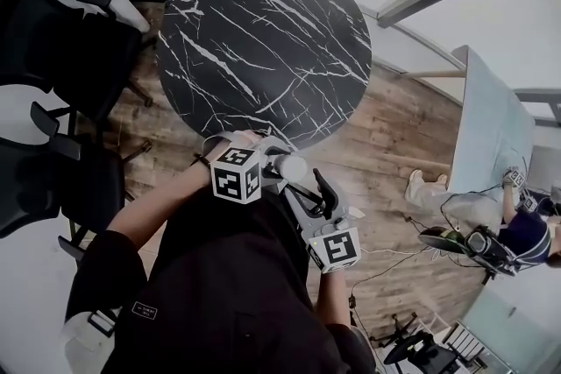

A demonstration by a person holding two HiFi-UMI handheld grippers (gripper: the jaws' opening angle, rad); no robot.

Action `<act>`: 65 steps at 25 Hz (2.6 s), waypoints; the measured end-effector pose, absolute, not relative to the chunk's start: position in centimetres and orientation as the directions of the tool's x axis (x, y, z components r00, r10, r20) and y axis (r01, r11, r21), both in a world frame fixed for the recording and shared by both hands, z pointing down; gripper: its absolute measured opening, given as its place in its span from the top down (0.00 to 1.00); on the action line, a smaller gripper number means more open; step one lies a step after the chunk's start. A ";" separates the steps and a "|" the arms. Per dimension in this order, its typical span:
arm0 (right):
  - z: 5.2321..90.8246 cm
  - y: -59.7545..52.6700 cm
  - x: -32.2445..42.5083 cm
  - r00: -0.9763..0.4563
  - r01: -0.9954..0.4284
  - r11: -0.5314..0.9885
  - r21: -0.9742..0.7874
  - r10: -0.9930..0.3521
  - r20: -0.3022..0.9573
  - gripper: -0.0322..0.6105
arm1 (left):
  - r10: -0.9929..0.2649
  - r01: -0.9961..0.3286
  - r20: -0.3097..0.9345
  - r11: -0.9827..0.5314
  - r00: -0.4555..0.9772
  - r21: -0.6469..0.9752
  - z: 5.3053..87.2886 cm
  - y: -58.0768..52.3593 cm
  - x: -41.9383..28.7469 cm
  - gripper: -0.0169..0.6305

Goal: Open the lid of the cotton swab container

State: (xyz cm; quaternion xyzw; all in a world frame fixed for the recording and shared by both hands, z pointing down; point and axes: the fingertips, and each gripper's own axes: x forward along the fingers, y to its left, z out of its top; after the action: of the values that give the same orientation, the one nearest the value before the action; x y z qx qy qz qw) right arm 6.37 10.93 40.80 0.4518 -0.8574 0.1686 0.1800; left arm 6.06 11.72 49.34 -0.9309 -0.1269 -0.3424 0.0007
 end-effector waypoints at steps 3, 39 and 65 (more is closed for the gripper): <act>41.2 11.1 6.7 -0.517 -0.841 0.525 -0.129 -0.710 0.479 0.54 | 0.238 0.249 0.641 -0.966 0.730 0.075 49.1 12.2 6.4 0.60; 42.5 13.1 6.3 -0.477 -0.858 0.493 -0.142 -0.665 0.574 0.55 | 0.301 0.324 0.587 -0.944 0.752 0.068 48.7 16.0 7.8 0.61; 41.8 12.4 6.5 -0.491 -0.840 0.532 -0.105 -0.663 0.566 0.49 | 0.292 0.280 0.577 -0.953 0.763 0.113 49.0 15.0 7.8 0.61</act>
State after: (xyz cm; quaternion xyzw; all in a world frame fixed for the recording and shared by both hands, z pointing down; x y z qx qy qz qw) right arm 6.47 12.38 41.85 0.4457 -0.8428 0.1875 0.2364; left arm 7.80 15.00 48.96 -0.9387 -0.1523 -0.3090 -0.0099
